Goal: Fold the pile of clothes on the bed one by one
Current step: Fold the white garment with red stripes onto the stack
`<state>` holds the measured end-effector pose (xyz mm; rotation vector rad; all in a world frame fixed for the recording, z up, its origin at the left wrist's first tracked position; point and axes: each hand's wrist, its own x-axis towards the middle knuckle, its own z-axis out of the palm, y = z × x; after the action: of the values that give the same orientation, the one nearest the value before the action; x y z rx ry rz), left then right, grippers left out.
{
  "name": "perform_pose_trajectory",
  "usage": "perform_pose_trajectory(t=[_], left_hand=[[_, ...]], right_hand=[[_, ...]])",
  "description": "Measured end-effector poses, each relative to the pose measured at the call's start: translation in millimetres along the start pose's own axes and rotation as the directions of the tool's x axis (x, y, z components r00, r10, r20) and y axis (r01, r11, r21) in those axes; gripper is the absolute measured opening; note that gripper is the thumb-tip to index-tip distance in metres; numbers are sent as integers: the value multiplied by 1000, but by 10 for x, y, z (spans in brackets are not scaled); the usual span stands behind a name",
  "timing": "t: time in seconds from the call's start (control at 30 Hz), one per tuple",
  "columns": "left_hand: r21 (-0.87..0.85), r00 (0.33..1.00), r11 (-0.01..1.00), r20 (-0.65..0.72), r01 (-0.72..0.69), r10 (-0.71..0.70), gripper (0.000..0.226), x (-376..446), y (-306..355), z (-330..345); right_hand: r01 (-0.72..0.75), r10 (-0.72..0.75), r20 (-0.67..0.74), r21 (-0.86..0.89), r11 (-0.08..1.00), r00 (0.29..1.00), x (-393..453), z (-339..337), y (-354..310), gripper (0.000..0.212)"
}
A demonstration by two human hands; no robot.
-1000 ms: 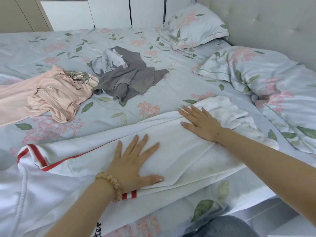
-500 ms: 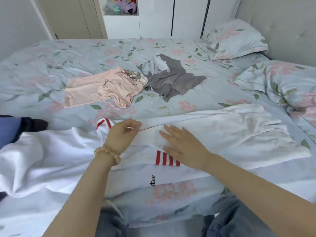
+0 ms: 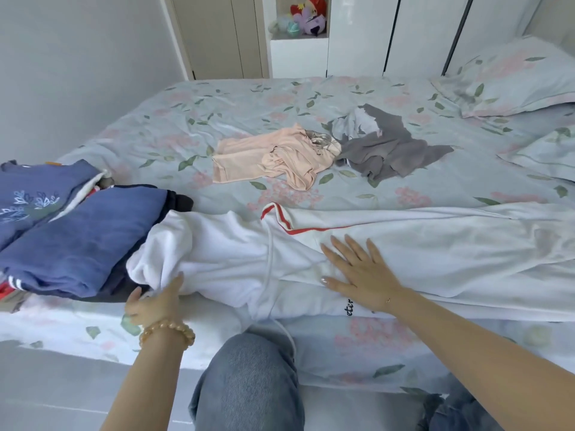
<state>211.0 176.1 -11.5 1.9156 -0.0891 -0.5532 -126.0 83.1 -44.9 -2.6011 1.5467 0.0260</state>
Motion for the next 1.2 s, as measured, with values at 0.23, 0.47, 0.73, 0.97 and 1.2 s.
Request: perform_pose_trajectory(t=[0.23, 0.47, 0.73, 0.97, 1.2], left_hand=[[-241, 905, 958, 423, 155, -40, 86, 210, 309, 146], [-339, 716, 864, 487, -373, 500, 41, -707, 1155, 412], [-185, -152, 548, 983, -816, 105, 35, -1862, 576, 1223], [-248, 129, 554, 823, -795, 553, 22, -1451, 336, 1183], [4, 309, 479, 770, -878, 558, 51, -839, 68, 1378]], right_hand=[[-21, 20, 29, 19, 1000, 999, -24, -16, -11, 87], [-195, 101, 172, 730, 655, 980, -340, -469, 95, 49], [-170, 597, 116, 985, 35, 794, -877, -584, 675, 37], [-266, 591, 151, 958, 111, 793, -891, -608, 725, 33], [-304, 646, -61, 845, 439, 761, -268, -630, 566, 44]])
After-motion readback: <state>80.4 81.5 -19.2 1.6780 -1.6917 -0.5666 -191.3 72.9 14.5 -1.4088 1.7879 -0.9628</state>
